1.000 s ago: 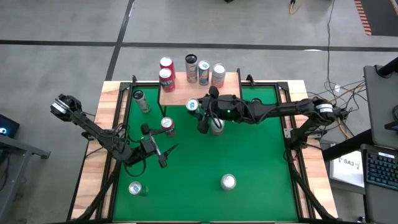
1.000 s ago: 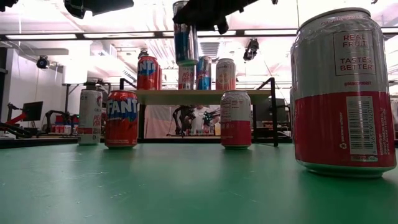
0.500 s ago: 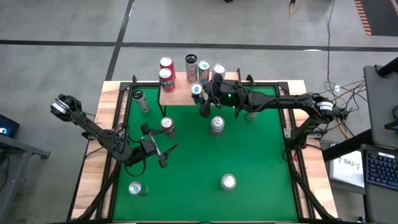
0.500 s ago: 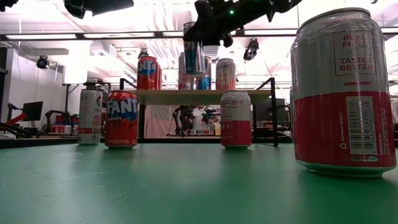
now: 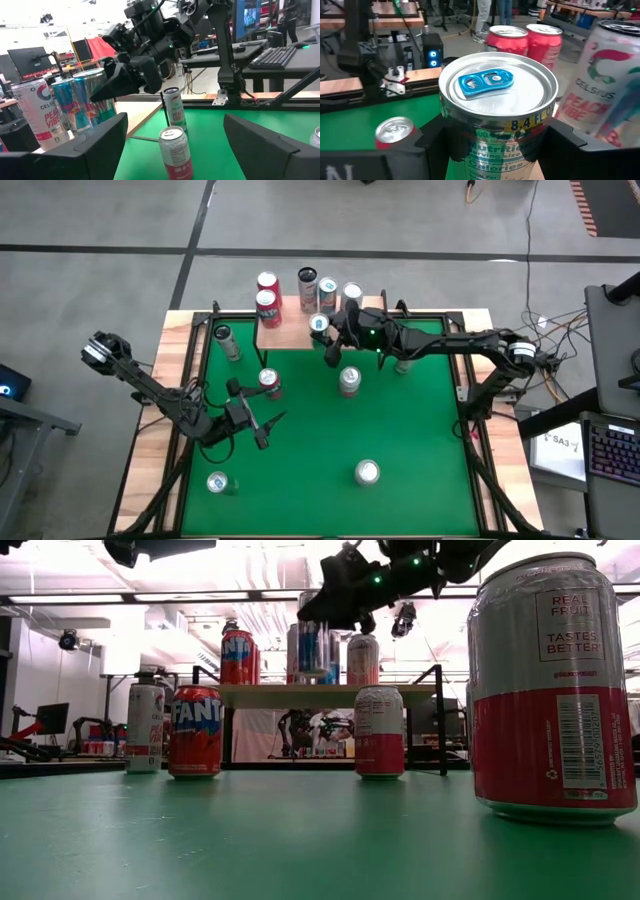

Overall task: Place canned beverage on shelf
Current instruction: Put the right blue soda can on the shelf aligned with other blue soda cans

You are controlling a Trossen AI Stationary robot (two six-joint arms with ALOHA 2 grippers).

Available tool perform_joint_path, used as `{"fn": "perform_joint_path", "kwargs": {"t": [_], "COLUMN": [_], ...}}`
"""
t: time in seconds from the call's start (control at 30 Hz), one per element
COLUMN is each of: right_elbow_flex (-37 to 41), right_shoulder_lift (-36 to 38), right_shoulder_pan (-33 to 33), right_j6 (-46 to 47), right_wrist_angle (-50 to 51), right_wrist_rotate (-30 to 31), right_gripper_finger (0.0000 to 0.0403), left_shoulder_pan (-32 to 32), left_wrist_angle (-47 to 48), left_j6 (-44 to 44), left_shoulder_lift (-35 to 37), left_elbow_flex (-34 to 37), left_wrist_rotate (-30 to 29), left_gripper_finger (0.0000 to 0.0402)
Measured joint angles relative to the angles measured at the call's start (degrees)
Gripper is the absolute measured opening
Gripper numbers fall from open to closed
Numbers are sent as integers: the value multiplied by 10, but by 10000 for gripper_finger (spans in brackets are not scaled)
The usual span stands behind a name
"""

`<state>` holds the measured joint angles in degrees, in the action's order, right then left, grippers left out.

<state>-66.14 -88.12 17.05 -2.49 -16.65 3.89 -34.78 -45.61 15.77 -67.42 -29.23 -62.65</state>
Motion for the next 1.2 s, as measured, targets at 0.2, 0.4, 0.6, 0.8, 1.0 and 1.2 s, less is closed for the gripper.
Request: {"fn": "perform_joint_path", "kwargs": {"t": [0.2, 0.4, 0.6, 0.8, 1.0, 1.2], "right_elbow_flex": [2, 1, -1, -1, 0, 0], "right_shoulder_lift": [0, 8, 19, 19, 18, 18], "right_shoulder_pan": [0, 6, 6, 8, 8, 8], "right_j6": [17, 88, 56, 70, 82, 68], "right_wrist_angle": [-4, 6, 18, 56, 51, 52], "right_wrist_rotate": [43, 57, 88, 112, 137, 134], "right_gripper_finger": [215, 215, 215, 215, 215, 215], "left_shoulder_pan": [0, 0, 0, 0, 0, 0], "left_wrist_angle": [-2, -18, -24, -24, -24, -24], "left_j6": [-6, -13, -28, -31, -31, -45], "left_shoulder_lift": [0, 0, 0, 0, 0, 0], "left_elbow_flex": [0, -1, -1, -1, -1, -1], "left_wrist_rotate": [-11, -54, -59, -58, -58, -58], "left_gripper_finger": [314, 314, 314, 314, 314, 314]}}
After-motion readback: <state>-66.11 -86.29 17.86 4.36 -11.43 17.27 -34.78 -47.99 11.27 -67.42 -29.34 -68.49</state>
